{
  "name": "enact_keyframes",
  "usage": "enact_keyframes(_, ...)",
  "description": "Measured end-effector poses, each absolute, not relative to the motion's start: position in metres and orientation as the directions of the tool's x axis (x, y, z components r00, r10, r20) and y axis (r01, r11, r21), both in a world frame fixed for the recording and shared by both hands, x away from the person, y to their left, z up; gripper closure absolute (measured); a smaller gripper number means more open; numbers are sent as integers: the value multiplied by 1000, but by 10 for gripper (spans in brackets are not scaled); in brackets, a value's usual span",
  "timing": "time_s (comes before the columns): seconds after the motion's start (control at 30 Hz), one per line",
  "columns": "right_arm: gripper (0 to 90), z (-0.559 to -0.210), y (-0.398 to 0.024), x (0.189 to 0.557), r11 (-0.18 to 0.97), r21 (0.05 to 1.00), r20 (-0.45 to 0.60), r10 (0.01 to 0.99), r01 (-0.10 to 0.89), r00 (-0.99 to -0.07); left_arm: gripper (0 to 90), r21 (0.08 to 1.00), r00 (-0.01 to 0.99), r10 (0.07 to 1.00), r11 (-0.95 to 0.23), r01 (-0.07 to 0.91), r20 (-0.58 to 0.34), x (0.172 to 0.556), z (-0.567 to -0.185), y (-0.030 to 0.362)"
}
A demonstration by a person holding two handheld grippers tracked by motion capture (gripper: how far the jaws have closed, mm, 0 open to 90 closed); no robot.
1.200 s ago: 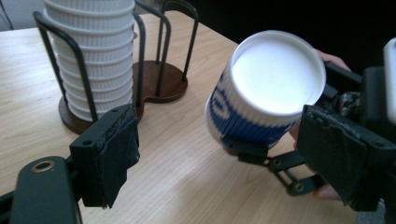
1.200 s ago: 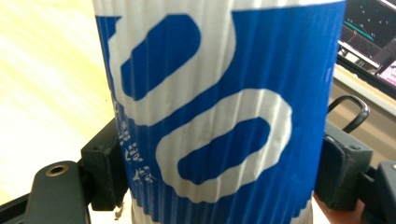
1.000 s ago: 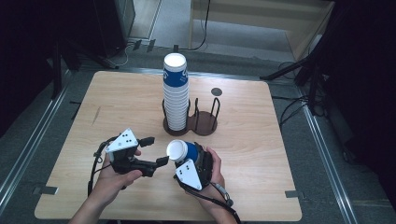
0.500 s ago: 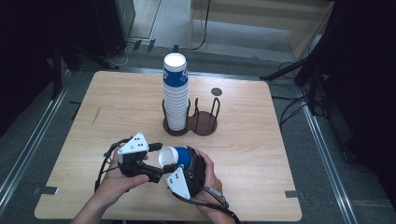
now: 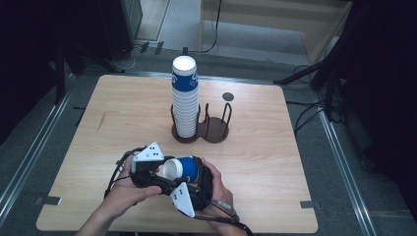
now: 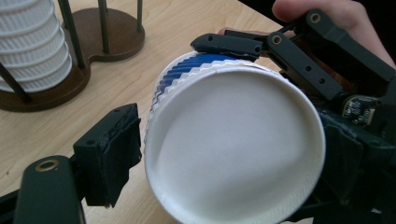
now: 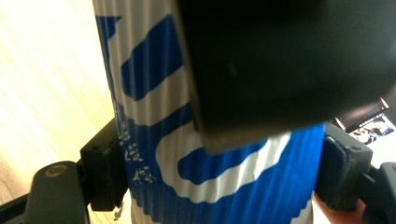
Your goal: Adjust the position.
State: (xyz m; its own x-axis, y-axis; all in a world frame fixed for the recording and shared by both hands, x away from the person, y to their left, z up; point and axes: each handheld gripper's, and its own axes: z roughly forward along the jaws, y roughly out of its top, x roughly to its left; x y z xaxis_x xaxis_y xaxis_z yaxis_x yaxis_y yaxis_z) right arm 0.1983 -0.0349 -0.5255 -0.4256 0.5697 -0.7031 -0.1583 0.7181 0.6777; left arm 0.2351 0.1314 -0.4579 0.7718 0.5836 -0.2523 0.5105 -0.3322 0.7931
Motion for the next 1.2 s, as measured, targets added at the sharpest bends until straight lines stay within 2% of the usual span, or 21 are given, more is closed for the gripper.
enact_keyframes(0.3, 195, -527, -30, 193, 739, 643, -739, 529, -201, -416, 207, 772, 773, 585, -364, 522, -246, 235, -459, 131)
enact_keyframes(0.67, 163, -530, -30, 194, 750, 632, -747, 525, -193, -408, 250, 764, 785, 568, -384, 519, -247, 238, -462, 131)
enact_keyframes(0.8, 149, -527, -33, 196, 738, 651, -724, 532, -178, -440, 256, 770, 790, 556, -376, 515, -257, 239, -463, 133)
enact_keyframes(1.2, 29, -519, -37, 194, 708, 683, -694, 550, -183, -464, 259, 804, 767, 598, -325, 498, -233, 239, -461, 139)
